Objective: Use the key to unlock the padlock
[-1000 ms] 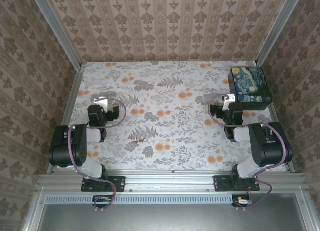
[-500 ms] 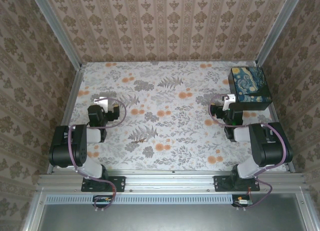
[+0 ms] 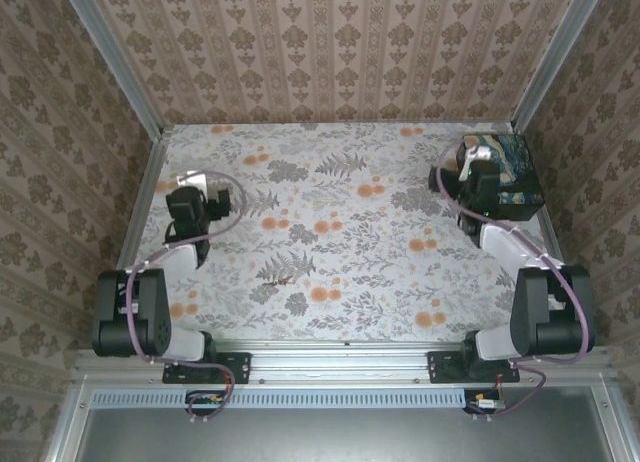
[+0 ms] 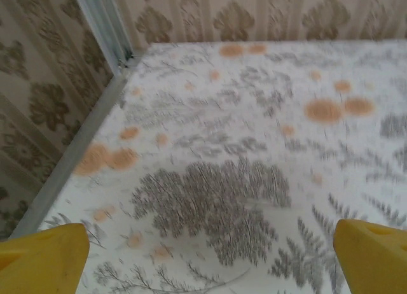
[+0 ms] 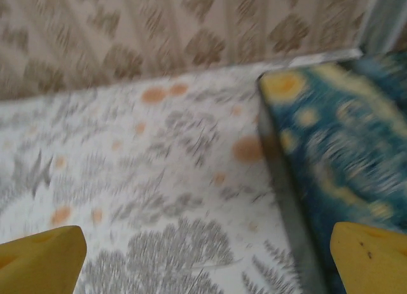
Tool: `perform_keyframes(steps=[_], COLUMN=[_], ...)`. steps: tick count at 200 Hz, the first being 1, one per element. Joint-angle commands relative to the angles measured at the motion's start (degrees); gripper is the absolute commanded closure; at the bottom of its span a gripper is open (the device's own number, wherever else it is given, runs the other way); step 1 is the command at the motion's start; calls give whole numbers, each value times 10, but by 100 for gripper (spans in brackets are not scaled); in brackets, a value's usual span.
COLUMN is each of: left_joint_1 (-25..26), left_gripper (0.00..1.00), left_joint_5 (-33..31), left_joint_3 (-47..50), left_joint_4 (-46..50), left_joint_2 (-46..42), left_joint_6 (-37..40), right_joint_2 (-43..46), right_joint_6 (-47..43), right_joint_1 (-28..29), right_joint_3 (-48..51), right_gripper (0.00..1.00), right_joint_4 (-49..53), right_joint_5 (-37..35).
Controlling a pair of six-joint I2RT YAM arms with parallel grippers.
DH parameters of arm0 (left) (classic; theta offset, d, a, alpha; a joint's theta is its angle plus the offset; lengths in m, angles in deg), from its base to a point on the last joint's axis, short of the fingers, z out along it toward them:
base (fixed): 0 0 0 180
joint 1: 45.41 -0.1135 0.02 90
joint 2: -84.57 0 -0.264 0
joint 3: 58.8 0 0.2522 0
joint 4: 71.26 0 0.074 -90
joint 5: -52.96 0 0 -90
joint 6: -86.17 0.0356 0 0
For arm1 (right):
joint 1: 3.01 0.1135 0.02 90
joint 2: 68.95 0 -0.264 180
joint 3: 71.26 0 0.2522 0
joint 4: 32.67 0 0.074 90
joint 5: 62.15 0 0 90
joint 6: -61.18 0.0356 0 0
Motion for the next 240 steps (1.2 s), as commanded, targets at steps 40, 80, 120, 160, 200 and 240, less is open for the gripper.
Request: perform_keyframes(steps=[40, 80, 120, 160, 200, 240], left_joint_1=[19, 87, 113, 130, 133, 162], left_gripper=[0, 0, 0, 0, 0, 0], left_joint_5=[-6, 6, 10, 4, -3, -13], left_joint_3=[-128, -126, -149, -158, -182, -227], left_joint_4=[291, 296, 325, 337, 353, 371], left_joint_2=[-13, -29, -19, -19, -11, -1], left_joint_6=[-72, -59, -56, -50, -47, -30], right_joint_2=[-62, -145, -200, -251, -274, -267], right_joint_6=[137, 127, 113, 73, -1, -97], right_joint_1=[-166, -229, -254, -272, -258, -157], right_joint_3=[-139, -195, -222, -268, -290, -277], right_gripper=[1, 1, 1, 1, 5, 8], right_joint_4=[268, 280, 254, 256, 263, 331], right_joint_5=[-57, -41, 0, 88, 282, 326])
